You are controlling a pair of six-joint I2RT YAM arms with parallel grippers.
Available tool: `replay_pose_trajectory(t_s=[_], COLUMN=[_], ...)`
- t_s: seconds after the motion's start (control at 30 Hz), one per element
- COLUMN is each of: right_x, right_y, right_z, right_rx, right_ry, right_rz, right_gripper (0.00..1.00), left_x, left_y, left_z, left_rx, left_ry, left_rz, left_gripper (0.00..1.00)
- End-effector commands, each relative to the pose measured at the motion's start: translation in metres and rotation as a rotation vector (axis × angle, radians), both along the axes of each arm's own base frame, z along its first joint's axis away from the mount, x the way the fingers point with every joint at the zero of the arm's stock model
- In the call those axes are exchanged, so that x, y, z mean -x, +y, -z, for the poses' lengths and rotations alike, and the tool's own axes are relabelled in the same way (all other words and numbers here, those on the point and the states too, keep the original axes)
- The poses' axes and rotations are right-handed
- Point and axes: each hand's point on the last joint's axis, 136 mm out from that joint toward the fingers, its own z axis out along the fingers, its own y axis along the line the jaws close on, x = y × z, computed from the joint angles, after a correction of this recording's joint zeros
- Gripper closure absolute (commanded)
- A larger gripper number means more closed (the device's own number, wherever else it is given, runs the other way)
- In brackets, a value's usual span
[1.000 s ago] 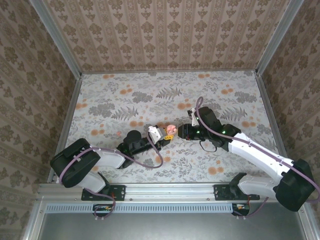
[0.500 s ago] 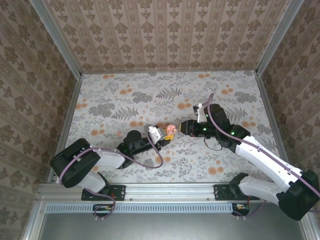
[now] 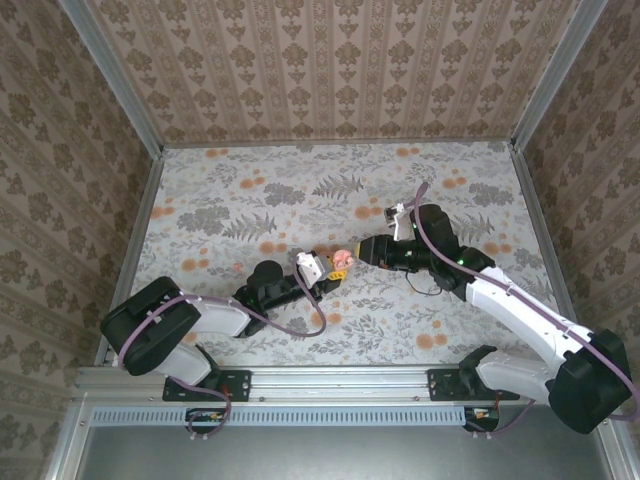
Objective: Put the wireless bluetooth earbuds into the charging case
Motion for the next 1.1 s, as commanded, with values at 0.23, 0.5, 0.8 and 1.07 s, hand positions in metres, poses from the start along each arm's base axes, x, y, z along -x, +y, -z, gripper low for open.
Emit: replay_pose_trajectory(t_s=[0.23, 0.5, 0.8, 1.07], right_x=[-0.004, -0.003, -0.003, -0.003], right_y=[0.003, 0.007, 0.010, 0.014], right_z=[0.008, 0.014, 0.017, 0.020], right_rx=[-0.020, -0.032, -0.039, -0.050], right_ry=[0.020, 0.047, 0.057, 0.073], right_rz=[-0.006, -0.027, -0.041, -0.056], right_gripper=[0.73, 0.73, 0.74, 0.75], left_x=[0.001, 0.001, 0.001, 0.001], left_y=[0.001, 0.002, 0.002, 0.003], left_z=[-0.006, -0.006, -0.007, -0.007], left_rx=[0.005, 0.004, 0.004, 0.004], left_ry=[-0.025, -0.027, -0.029, -0.029], left_rz=[0.008, 0.005, 0.002, 0.000], left_gripper=[0.88, 0.88, 0.88, 0.88])
